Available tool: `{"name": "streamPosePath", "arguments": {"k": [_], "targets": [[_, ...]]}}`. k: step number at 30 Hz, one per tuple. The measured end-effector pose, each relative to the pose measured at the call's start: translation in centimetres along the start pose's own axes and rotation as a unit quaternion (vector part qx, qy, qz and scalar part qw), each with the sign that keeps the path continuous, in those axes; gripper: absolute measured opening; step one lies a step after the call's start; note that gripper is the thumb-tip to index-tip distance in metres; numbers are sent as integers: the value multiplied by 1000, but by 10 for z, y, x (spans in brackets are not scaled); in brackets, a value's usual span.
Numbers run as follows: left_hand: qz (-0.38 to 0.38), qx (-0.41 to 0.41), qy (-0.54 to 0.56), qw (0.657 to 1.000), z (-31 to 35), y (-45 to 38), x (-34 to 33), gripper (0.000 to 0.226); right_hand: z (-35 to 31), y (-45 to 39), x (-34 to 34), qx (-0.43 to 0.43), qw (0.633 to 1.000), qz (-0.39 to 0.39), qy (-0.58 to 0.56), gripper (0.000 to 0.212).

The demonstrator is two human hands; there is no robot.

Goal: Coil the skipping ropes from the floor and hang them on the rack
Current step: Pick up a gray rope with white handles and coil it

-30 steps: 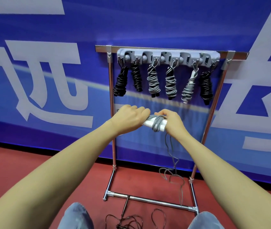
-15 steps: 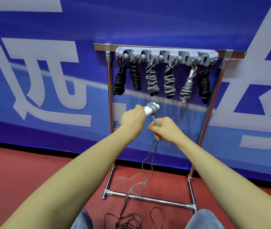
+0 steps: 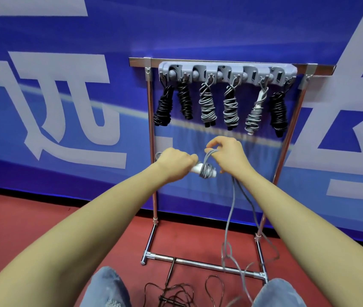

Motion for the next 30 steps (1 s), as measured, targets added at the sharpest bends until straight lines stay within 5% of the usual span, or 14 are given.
{"name": "streamPosePath", "arguments": {"k": [3, 7, 12, 18, 24, 30], "targets": [[42, -49, 17, 998, 8, 3, 5, 13, 12, -4, 1, -39, 999, -5, -11, 17], [214, -133, 71, 965, 22, 8, 43, 25, 38, 2, -6, -115, 989, -5, -89, 12], [270, -24, 96, 958, 8, -2, 67, 28, 48, 2, -8, -201, 955, 21, -218, 25], [162, 231, 185, 942, -21, -8, 48, 9, 40, 23, -12, -77, 995, -11, -66, 27], [78, 300, 187, 932, -22, -5, 20, 21, 18, 35, -32, -21, 993, -117, -25, 24], [21, 280, 124, 952, -25, -4, 4, 26, 0, 27, -27, 50, 983, -153, 86, 22]]}}
Point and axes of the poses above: each hand's wrist, its own y-axis away from the middle knuckle, its own x-axis out of the back of the hand, z = x × y, the point moved 10 cm from there along -y, towards the middle knuckle, and after that the axes turned 14 degrees about z, right-handed, at the moved point
